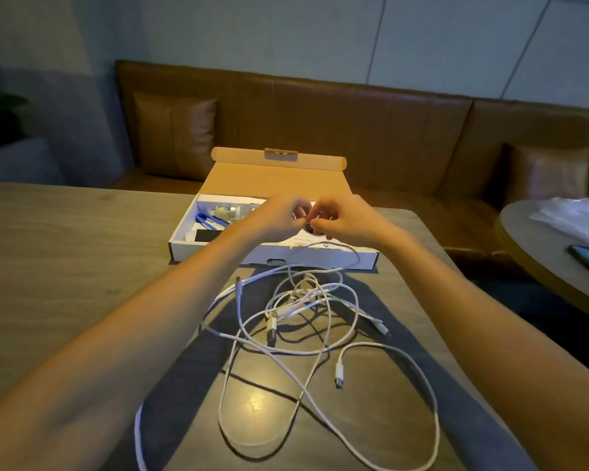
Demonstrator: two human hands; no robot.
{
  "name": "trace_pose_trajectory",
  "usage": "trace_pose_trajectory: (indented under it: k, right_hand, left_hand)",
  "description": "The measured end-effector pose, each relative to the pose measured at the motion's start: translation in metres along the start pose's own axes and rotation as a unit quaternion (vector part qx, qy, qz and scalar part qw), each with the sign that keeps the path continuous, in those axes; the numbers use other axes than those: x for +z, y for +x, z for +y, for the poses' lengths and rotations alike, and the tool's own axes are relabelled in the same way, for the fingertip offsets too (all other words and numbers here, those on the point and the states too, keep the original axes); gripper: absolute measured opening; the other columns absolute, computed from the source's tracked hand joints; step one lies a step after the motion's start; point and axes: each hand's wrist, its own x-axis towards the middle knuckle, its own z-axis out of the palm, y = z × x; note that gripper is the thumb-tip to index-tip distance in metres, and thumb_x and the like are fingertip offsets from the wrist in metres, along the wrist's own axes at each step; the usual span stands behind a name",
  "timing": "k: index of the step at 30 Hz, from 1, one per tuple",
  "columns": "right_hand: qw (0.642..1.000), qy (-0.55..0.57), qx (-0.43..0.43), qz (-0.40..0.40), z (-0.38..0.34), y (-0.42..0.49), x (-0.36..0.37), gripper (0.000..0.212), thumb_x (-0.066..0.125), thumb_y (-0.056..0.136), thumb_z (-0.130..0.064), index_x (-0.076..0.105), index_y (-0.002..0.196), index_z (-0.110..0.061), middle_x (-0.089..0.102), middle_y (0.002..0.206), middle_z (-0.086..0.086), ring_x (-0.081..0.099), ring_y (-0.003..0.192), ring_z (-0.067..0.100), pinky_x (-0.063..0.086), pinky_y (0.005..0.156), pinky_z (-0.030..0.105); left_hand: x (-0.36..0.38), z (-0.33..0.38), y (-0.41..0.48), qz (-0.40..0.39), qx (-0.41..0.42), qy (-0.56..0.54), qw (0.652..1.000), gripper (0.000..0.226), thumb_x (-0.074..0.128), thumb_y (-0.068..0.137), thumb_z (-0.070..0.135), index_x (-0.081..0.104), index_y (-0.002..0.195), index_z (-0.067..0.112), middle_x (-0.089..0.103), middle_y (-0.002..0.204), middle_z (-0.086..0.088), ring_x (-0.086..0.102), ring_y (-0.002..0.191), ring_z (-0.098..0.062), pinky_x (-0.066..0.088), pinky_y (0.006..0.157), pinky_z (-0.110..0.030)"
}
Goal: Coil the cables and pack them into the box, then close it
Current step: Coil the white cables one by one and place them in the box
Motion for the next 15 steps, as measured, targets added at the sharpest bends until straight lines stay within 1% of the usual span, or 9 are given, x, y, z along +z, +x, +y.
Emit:
trace_pose_trajectory:
  k: [2, 5, 7, 9, 10, 12, 13, 15]
  right_hand:
    - [1.000, -0.006, -0.021, -0.011, -0.008, -0.013, 0.002, 0.018, 0.064, 0.097, -0.024, 0.073, 0.109, -0.014, 0.070, 0.091, -0.001, 0.065, 0.080, 0.013, 0.057, 0.077, 0.028]
    - [0.998, -0.004, -0.037, -0.048, -0.015, -0.033, 0.004, 0.021, 0.066, 0.095, -0.036, 0.074, 0.099, -0.016, 0.070, 0.086, -0.002, 0.063, 0.078, 0.011, 0.053, 0.073, 0.026]
    - [0.992, -0.046, -0.042, -0.105, -0.019, -0.045, 0.005, 0.026, 0.065, 0.093, -0.043, 0.074, 0.100, -0.020, 0.069, 0.086, -0.005, 0.063, 0.078, 0.009, 0.051, 0.072, 0.025]
    - [0.981, -0.112, -0.047, -0.149, -0.021, -0.052, 0.007, 0.024, 0.066, 0.094, -0.041, 0.074, 0.104, -0.021, 0.070, 0.086, -0.008, 0.064, 0.077, 0.007, 0.052, 0.072, 0.025]
    - [0.977, -0.136, -0.051, -0.153, -0.022, -0.054, 0.008, 0.022, 0.066, 0.094, -0.038, 0.075, 0.105, -0.022, 0.071, 0.085, -0.008, 0.064, 0.076, 0.007, 0.052, 0.072, 0.026]
    - [0.978, -0.150, -0.054, -0.134, -0.023, -0.055, 0.008, 0.017, 0.066, 0.095, -0.031, 0.075, 0.106, -0.021, 0.068, 0.085, -0.008, 0.061, 0.075, 0.006, 0.051, 0.071, 0.025]
    - [0.982, -0.142, -0.056, -0.108, -0.024, -0.055, 0.006, 0.016, 0.066, 0.096, -0.028, 0.075, 0.106, -0.019, 0.065, 0.084, -0.010, 0.059, 0.074, 0.004, 0.047, 0.069, 0.021]
    - [0.993, -0.096, -0.057, -0.032, -0.027, -0.053, 0.001, 0.015, 0.063, 0.098, -0.022, 0.073, 0.107, -0.015, 0.062, 0.083, -0.011, 0.057, 0.074, 0.002, 0.041, 0.064, 0.012]
  left_hand:
    - [0.000, 0.006, -0.016, -0.010, 0.027, -0.012, 1.000, 0.013, 0.064, 0.096, 0.020, 0.073, 0.106, 0.018, 0.068, 0.097, -0.002, 0.059, 0.087, -0.018, 0.045, 0.066, -0.024]
    - [0.000, 0.011, -0.040, -0.017, 0.053, -0.023, 0.998, 0.005, 0.066, 0.094, 0.022, 0.071, 0.096, 0.024, 0.066, 0.087, 0.004, 0.059, 0.084, -0.017, 0.048, 0.069, -0.025]
    - [0.000, 0.011, -0.055, -0.022, 0.045, -0.018, 0.999, 0.009, 0.064, 0.095, 0.020, 0.071, 0.098, 0.023, 0.065, 0.088, 0.009, 0.061, 0.083, -0.011, 0.050, 0.070, -0.024]
    - [0.002, 0.007, -0.069, -0.038, 0.032, -0.024, 0.998, 0.017, 0.059, 0.097, 0.018, 0.072, 0.106, 0.020, 0.069, 0.094, 0.004, 0.065, 0.086, -0.009, 0.054, 0.075, -0.025]
    - [0.002, 0.005, -0.076, -0.054, 0.027, -0.030, 0.998, 0.019, 0.058, 0.097, 0.018, 0.072, 0.110, 0.020, 0.071, 0.097, 0.002, 0.066, 0.089, -0.010, 0.054, 0.077, -0.025]
    - [0.004, 0.000, -0.089, -0.096, 0.020, -0.033, 0.995, 0.021, 0.059, 0.098, 0.022, 0.071, 0.116, 0.019, 0.071, 0.102, 0.001, 0.065, 0.094, -0.009, 0.050, 0.077, -0.019]
    - [0.005, -0.003, -0.094, -0.112, 0.017, -0.031, 0.993, 0.022, 0.060, 0.099, 0.024, 0.069, 0.118, 0.019, 0.070, 0.104, 0.001, 0.064, 0.095, -0.009, 0.049, 0.078, -0.019]
    - [0.006, -0.010, -0.101, -0.119, 0.003, -0.030, 0.992, 0.024, 0.062, 0.098, 0.029, 0.067, 0.119, 0.018, 0.069, 0.109, -0.002, 0.063, 0.099, -0.014, 0.051, 0.084, -0.027]
